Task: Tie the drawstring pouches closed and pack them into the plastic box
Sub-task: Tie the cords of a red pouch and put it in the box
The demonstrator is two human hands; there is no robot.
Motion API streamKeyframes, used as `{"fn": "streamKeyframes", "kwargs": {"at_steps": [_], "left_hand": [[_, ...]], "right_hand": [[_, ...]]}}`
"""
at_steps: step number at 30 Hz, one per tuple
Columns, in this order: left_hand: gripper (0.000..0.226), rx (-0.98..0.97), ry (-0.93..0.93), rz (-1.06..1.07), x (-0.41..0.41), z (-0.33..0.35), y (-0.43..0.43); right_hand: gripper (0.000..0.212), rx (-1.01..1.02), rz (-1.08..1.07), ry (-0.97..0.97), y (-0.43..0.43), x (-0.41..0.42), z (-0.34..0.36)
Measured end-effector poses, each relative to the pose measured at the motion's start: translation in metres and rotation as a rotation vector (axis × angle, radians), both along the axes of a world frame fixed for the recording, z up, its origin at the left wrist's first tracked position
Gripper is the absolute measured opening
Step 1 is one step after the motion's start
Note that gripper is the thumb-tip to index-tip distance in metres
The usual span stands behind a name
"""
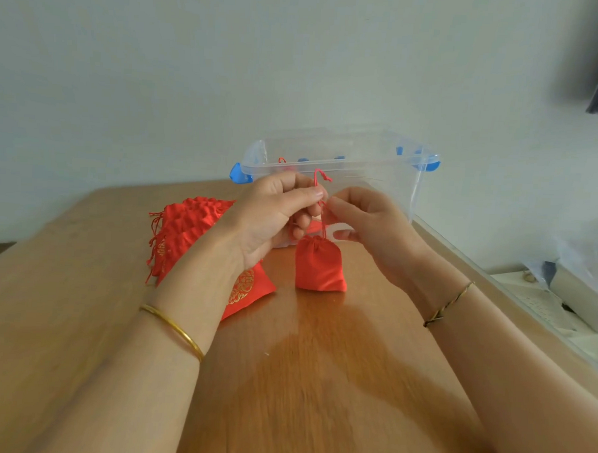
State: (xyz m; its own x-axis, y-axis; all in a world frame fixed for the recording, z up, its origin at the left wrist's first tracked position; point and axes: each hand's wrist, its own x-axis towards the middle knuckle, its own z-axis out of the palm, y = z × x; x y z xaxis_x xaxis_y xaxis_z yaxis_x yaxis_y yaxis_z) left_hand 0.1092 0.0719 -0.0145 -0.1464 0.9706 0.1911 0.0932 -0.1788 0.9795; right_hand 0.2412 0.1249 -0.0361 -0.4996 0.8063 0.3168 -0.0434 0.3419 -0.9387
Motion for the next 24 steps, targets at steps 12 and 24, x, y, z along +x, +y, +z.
{"fn": "streamKeyframes", "kwargs": {"at_steps": [12, 24], "left_hand": [[0.018, -0.052, 0.001, 0.126, -0.006, -0.001, 0.001], [0.030, 0.289, 0.489, 0.111, -0.002, -0.004, 0.002]], "right_hand": [[0.019, 0.041, 0.078, -0.195, 0.001, 0.008, 0.002], [0.026, -0.242, 0.260, 0.100, 0.008, -0.003, -0.012]]}}
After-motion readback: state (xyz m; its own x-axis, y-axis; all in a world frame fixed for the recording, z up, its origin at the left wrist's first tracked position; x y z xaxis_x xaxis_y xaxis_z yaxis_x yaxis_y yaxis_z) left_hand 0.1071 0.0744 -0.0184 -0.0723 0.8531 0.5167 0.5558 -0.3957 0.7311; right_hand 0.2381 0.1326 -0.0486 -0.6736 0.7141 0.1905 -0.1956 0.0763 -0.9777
